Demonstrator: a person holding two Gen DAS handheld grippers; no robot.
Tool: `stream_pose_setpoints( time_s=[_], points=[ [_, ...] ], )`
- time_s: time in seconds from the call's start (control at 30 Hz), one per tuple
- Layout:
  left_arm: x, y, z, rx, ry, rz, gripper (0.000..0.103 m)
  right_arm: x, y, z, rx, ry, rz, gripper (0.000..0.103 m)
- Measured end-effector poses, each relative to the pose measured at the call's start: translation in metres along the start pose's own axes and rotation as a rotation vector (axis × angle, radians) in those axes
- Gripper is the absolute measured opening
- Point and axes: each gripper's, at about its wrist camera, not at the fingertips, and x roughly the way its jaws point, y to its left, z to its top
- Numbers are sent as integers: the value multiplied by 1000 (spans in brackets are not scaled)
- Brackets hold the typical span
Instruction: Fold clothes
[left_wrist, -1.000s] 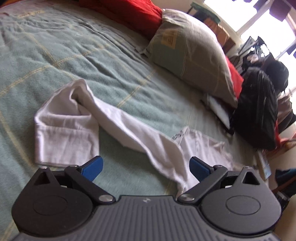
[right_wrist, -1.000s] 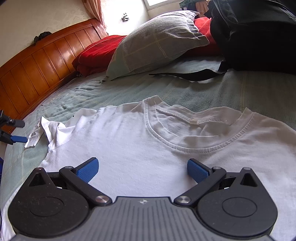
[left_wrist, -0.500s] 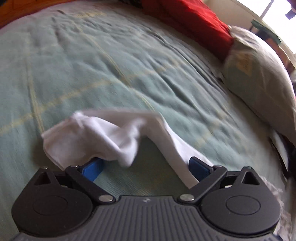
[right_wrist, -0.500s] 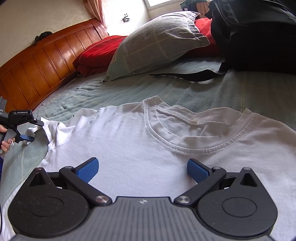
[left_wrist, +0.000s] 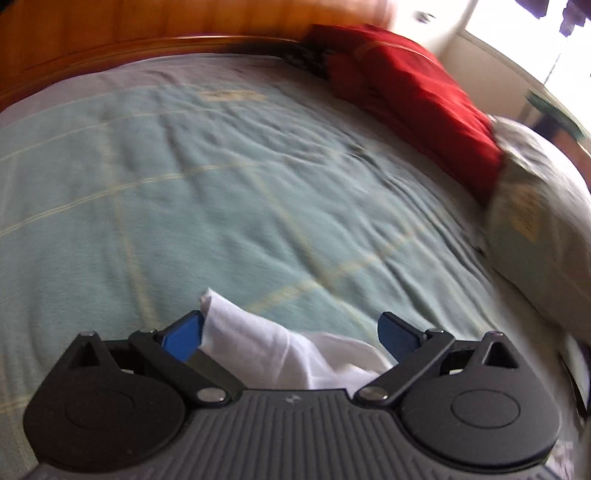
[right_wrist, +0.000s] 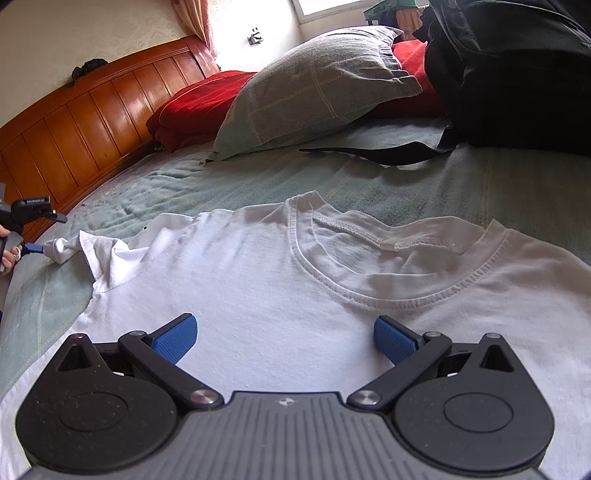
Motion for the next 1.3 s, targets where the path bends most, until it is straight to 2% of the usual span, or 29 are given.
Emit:
stream_pose_setpoints(
  time_s=[0.1, 0.2, 0.4, 0.47, 0.53, 0.6, 0.73, 0.8, 1.07, 1.17, 1.23, 1.3],
  points=[
    [1, -40, 4, 110, 15, -51, 99, 0, 0, 0, 0, 1, -1, 103],
    [3, -68, 8, 185, 11, -43, 99, 0, 0, 0, -1, 1, -1, 103],
    [-1, -83, 14, 210, -112, 72, 99, 0, 1, 0, 0, 0, -1, 103],
    [4, -84, 14, 221, -56, 18, 99, 0, 0, 0, -1, 0, -1, 103],
    [16, -87, 7, 231, 53, -69, 99, 0, 1, 0, -3, 0, -3, 103],
    [26, -95, -5, 251, 126, -130, 99, 1, 1, 0, -7, 1, -6, 103],
    [50, -105, -26, 266, 218, -160, 99, 1, 2, -1, -12, 2, -9, 103],
    [58, -108, -35, 287, 263, -134, 99, 1, 2, -1, -14, 3, -9, 103],
    [16, -90, -71, 327, 299, -113, 99, 2, 3, 0, -37, 16, -13, 103],
    [0, -70, -96, 294, 346, -97, 99, 2, 4, 0, -40, 17, -14, 103],
    [-13, -58, -110, 284, 330, -89, 99, 3, 4, 0, -44, 19, -17, 103],
    [-27, -45, -119, 232, 315, -108, 99, 3, 6, -1, -54, 23, -23, 103]
  ],
)
